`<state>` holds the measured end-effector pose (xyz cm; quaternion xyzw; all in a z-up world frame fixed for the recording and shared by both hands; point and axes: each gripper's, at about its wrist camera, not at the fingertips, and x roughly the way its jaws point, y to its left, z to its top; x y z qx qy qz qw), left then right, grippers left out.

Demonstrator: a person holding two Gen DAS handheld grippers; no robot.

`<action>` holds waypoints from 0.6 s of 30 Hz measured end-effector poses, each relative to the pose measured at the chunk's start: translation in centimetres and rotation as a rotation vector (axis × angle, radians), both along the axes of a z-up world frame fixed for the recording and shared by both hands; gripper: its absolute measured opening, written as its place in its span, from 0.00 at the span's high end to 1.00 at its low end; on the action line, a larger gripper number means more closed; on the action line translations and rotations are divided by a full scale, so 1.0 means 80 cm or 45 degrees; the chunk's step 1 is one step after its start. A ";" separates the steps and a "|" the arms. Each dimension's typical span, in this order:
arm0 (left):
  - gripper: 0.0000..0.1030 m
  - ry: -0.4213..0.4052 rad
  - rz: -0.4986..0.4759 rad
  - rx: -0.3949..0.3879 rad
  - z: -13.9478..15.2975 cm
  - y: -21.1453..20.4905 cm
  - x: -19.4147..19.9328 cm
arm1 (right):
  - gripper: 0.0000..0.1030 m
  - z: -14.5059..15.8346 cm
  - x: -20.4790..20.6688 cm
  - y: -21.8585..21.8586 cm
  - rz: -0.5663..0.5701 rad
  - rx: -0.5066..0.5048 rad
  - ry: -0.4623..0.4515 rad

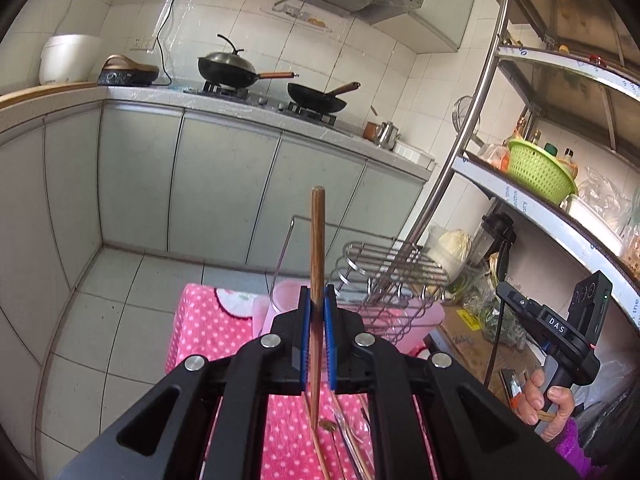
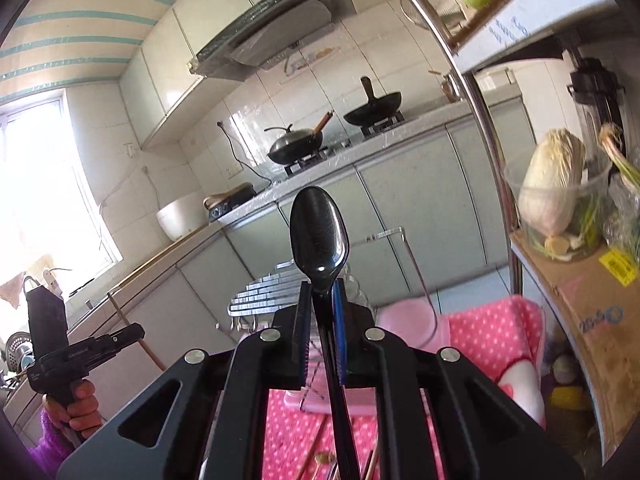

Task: Organize utensils
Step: 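Lift the chopstick with the left tool while the right tool lifts the spoon over the pink cup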

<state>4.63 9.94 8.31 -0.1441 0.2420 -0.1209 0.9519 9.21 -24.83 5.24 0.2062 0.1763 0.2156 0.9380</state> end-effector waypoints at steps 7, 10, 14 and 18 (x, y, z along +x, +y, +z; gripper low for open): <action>0.95 -0.087 -0.008 -0.034 0.042 0.001 0.022 | 0.90 0.043 0.028 -0.003 -0.031 0.010 -0.154; 0.94 -0.135 -0.007 -0.027 0.057 -0.002 0.031 | 0.90 0.055 0.042 -0.006 -0.047 0.018 -0.219; 0.94 -0.189 0.001 -0.026 0.074 -0.006 0.046 | 0.90 0.058 0.061 -0.009 -0.064 0.029 -0.267; 0.94 -0.217 0.022 -0.010 0.083 -0.011 0.060 | 0.90 0.049 0.085 -0.015 -0.074 0.040 -0.263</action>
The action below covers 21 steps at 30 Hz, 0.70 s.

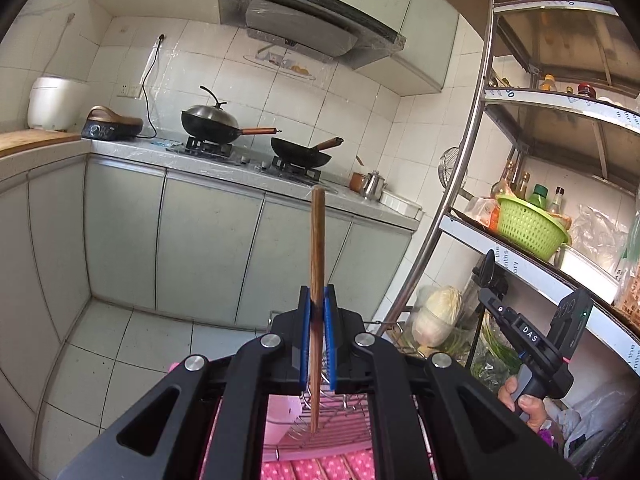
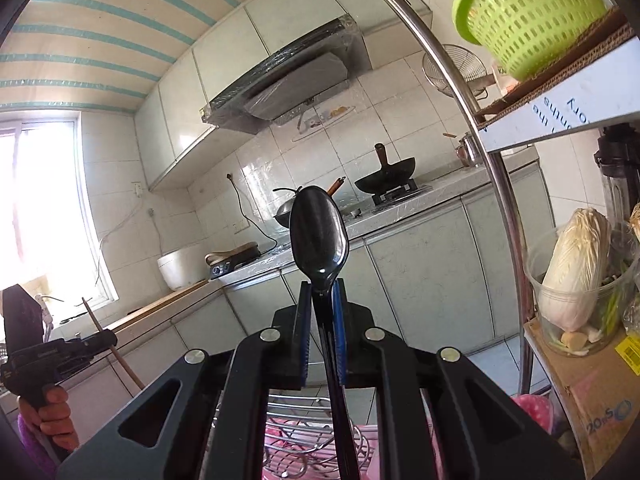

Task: Organize utensils
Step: 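Lift the chopstick with the left tool while the right tool lifts the spoon over the pink cup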

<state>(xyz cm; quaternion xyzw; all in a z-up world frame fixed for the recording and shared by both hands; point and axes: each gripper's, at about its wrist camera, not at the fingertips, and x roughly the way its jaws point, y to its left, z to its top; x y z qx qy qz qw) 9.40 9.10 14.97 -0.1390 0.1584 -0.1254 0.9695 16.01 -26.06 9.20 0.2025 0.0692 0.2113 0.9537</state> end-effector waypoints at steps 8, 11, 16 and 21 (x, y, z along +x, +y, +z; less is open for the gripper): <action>0.94 -0.004 0.043 -0.012 -0.002 0.006 0.022 | 0.90 -0.012 0.029 0.002 -0.021 -0.022 -0.005; 0.94 -0.005 0.058 -0.003 -0.008 0.009 0.029 | 0.90 -0.017 0.036 0.004 -0.033 -0.025 -0.014; 0.94 0.032 0.075 0.028 -0.022 0.006 0.051 | 0.90 -0.028 0.050 0.004 -0.045 -0.036 -0.018; 0.94 0.044 0.096 0.103 -0.042 -0.005 0.066 | 0.90 -0.045 0.064 0.002 -0.047 -0.018 0.007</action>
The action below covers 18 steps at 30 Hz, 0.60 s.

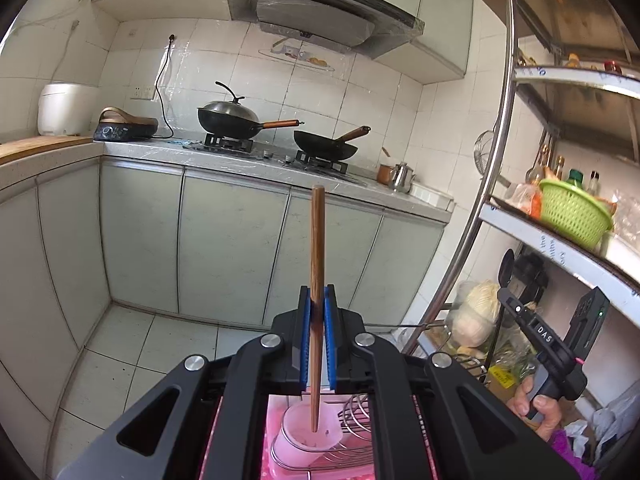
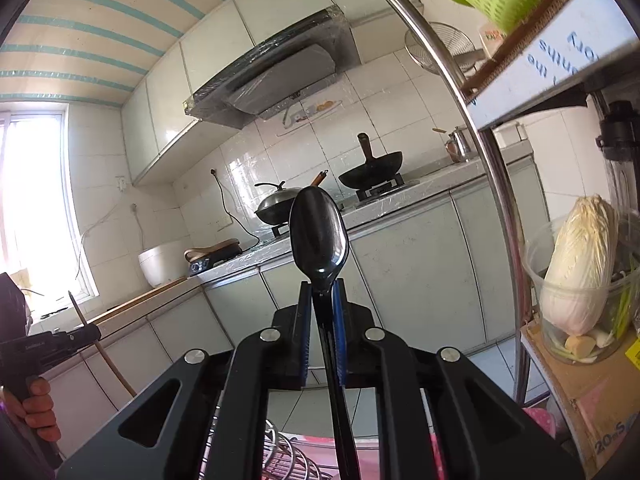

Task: Organize utensils
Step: 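Lift the chopstick with the left tool while the right tool lifts the spoon over the pink cup, then open the left tool to drop the chopstick into the pink cup while the right tool drops the spoon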

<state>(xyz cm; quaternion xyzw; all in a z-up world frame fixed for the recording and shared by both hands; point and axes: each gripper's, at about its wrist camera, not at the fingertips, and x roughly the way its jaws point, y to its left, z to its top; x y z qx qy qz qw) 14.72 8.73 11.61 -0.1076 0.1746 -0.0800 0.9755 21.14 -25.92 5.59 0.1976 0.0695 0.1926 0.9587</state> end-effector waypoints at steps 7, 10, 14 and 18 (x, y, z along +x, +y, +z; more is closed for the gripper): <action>0.94 0.151 -0.038 0.046 -0.042 -0.016 0.035 | 0.89 -0.039 0.012 -0.008 -0.015 0.050 0.085; 0.94 0.265 -0.066 0.027 -0.062 -0.019 0.055 | 0.90 -0.055 0.015 -0.009 -0.011 0.064 0.150; 0.94 0.395 -0.093 -0.029 -0.087 -0.016 0.080 | 0.89 -0.072 0.013 -0.005 -0.014 0.053 0.232; 0.94 0.444 -0.092 -0.046 -0.103 -0.012 0.091 | 0.90 -0.085 0.005 -0.001 -0.015 0.057 0.295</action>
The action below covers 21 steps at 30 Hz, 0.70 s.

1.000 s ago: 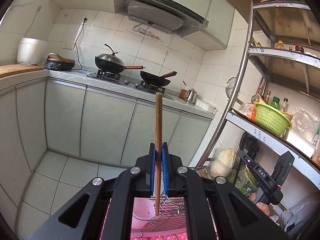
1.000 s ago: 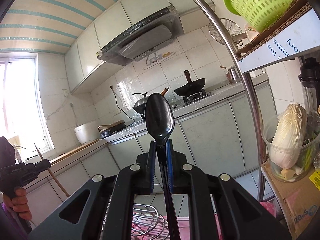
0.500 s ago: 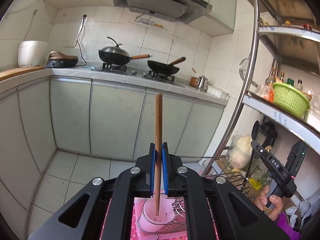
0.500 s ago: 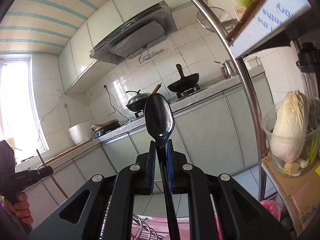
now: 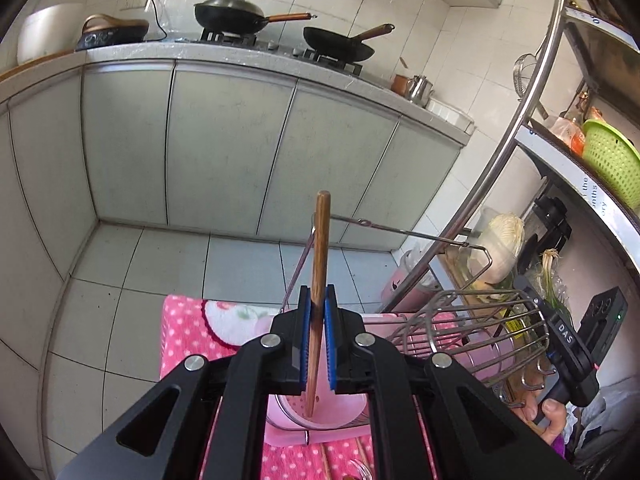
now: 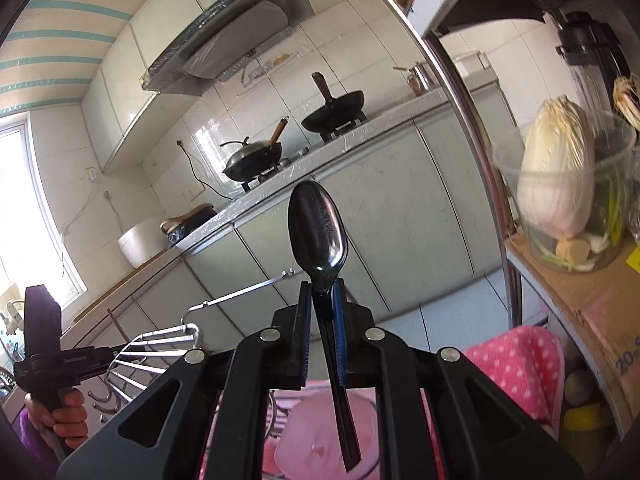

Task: Organize utensils
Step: 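Open the left tool to drop the chopstick into the pink cup while the right tool drops the spoon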

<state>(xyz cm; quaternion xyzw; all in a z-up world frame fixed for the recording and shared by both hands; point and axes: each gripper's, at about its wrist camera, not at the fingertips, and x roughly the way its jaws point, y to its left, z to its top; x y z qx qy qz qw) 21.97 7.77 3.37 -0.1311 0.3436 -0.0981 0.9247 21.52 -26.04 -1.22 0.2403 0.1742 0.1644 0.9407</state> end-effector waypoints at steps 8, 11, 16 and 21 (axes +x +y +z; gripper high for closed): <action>0.94 0.021 -0.004 -0.013 -0.005 0.001 0.012 | 0.90 -0.021 -0.003 0.014 0.029 -0.052 0.150; 0.94 0.030 -0.007 -0.027 -0.004 0.001 0.016 | 0.90 -0.022 -0.001 0.019 0.028 -0.083 0.205; 0.93 0.041 -0.022 -0.057 0.001 -0.001 0.024 | 0.89 -0.014 -0.001 0.017 0.018 -0.085 0.242; 0.93 0.079 -0.037 -0.043 0.007 -0.003 0.031 | 0.95 -0.006 0.010 0.010 0.094 0.024 0.330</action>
